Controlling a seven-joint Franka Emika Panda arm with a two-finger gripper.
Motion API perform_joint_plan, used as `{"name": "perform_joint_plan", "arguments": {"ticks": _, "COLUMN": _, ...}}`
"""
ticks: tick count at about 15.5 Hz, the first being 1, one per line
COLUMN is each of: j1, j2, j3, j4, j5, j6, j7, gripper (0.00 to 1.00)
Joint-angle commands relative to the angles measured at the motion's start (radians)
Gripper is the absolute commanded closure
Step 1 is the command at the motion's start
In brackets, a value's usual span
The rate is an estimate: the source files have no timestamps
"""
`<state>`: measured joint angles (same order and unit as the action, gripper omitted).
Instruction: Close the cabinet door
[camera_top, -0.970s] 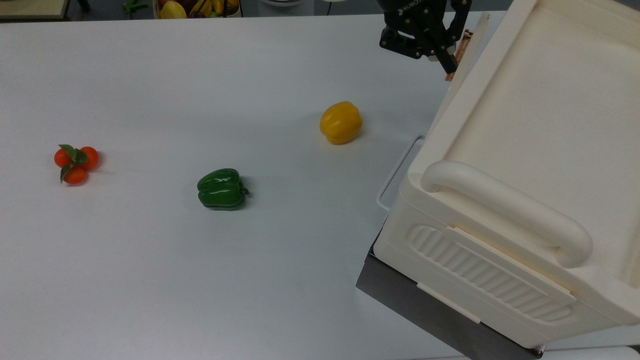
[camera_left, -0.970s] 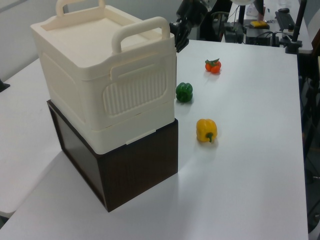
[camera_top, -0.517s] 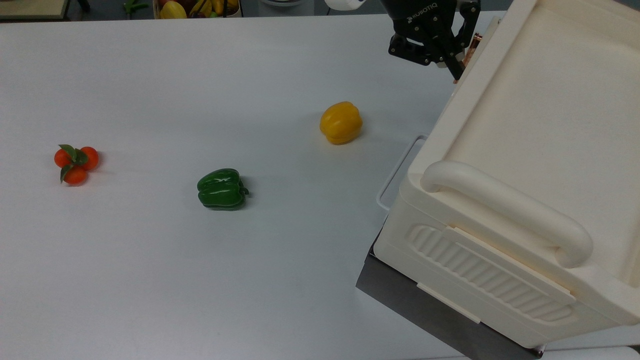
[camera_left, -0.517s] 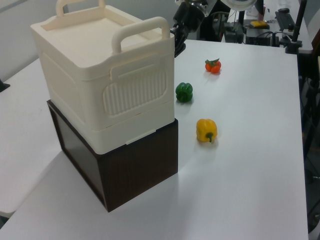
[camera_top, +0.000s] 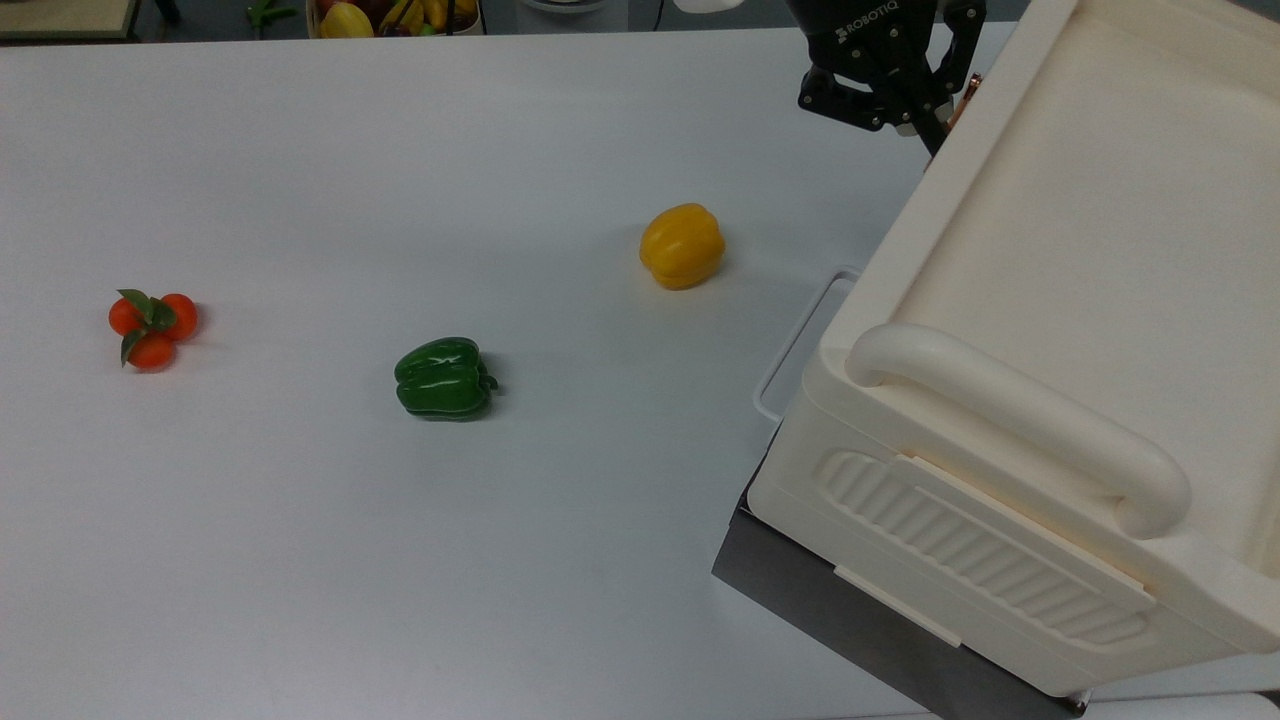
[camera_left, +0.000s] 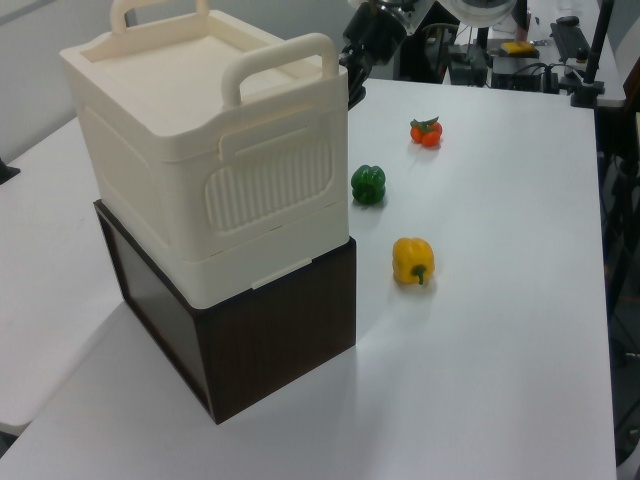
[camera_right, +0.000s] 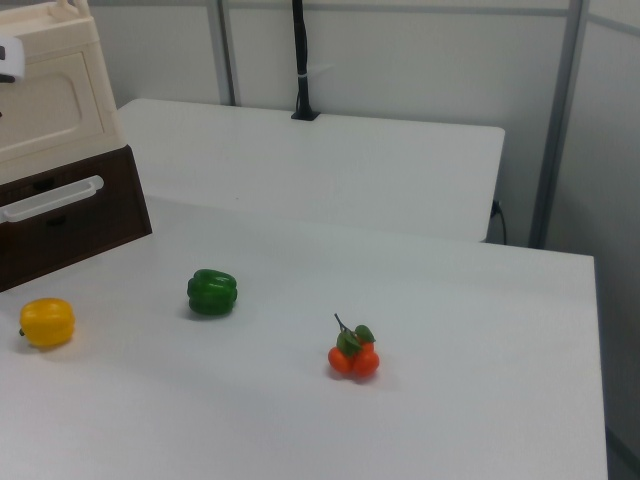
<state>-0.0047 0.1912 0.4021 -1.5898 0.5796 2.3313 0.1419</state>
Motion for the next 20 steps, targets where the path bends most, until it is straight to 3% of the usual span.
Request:
{"name": "perform_joint_plan", "arguments": {"ticks": 1, "j1": 0.002, "j2": -0.033, "j3": 0.004, "j4": -0.038, "j5": -0.006, "j6": -0.021, "j7": -0.002, "gripper": 1.0}}
{"name": "perform_joint_plan", "arguments": {"ticks": 3, "j1": -0.009, "j2": -0.056, "j3": 0.003, "j4": -0.051, "j5": -0.02, "j6": -0.093, "j7": 0.002, "gripper": 1.0}}
{"name": "perform_joint_plan", "arguments": {"ticks": 4, "j1": -0.011, "j2": -0.073, "j3": 0.001, "j4": -0.058, "j5": -0.061, "j6": -0.14, "j7": 0.005, "gripper": 1.0}}
{"name": "perform_joint_plan", "arguments": {"ticks": 7, "j1": -0.027, "j2": -0.119, "j3": -0.006, "j4": -0.065, "j5": -0.225, "j6": -0.362, "j7": 0.034, "gripper": 0.8}}
{"name": "perform_joint_plan", "arguments": {"ticks": 8, "j1": -0.031, "j2": -0.128, "j3": -0.017, "j4": -0.064, "j5": -0.25, "j6": -0.416, "j7": 0.05, "gripper": 0.68}}
{"name": "perform_joint_plan", "arguments": {"ticks": 9, "j1": -0.031, "j2": -0.142, "j3": -0.034, "j4": -0.067, "j5": -0.273, "j6": -0.452, "j7": 0.067, "gripper": 0.38}}
{"name": "perform_joint_plan", "arguments": {"ticks": 11, "j1": -0.031, "j2": -0.162, "j3": -0.049, "j4": -0.065, "j5": -0.366, "j6": -0.536, "j7": 0.111, "gripper": 0.04}}
{"name": "perform_joint_plan", "arguments": {"ticks": 14, "j1": -0.015, "j2": -0.191, "j3": -0.09, "j4": -0.053, "j5": -0.495, "j6": -0.65, "j7": 0.169, "gripper": 0.0}}
{"name": "perform_joint_plan", "arguments": {"ticks": 17, "j1": 0.002, "j2": -0.194, "j3": -0.159, "j4": -0.015, "j5": -0.54, "j6": -0.722, "j7": 0.165, "gripper": 0.0}}
{"name": "perform_joint_plan", "arguments": {"ticks": 20, "j1": 0.019, "j2": -0.196, "j3": -0.189, "j4": -0.01, "j5": -0.61, "j6": -0.754, "j7": 0.171, "gripper": 0.0}}
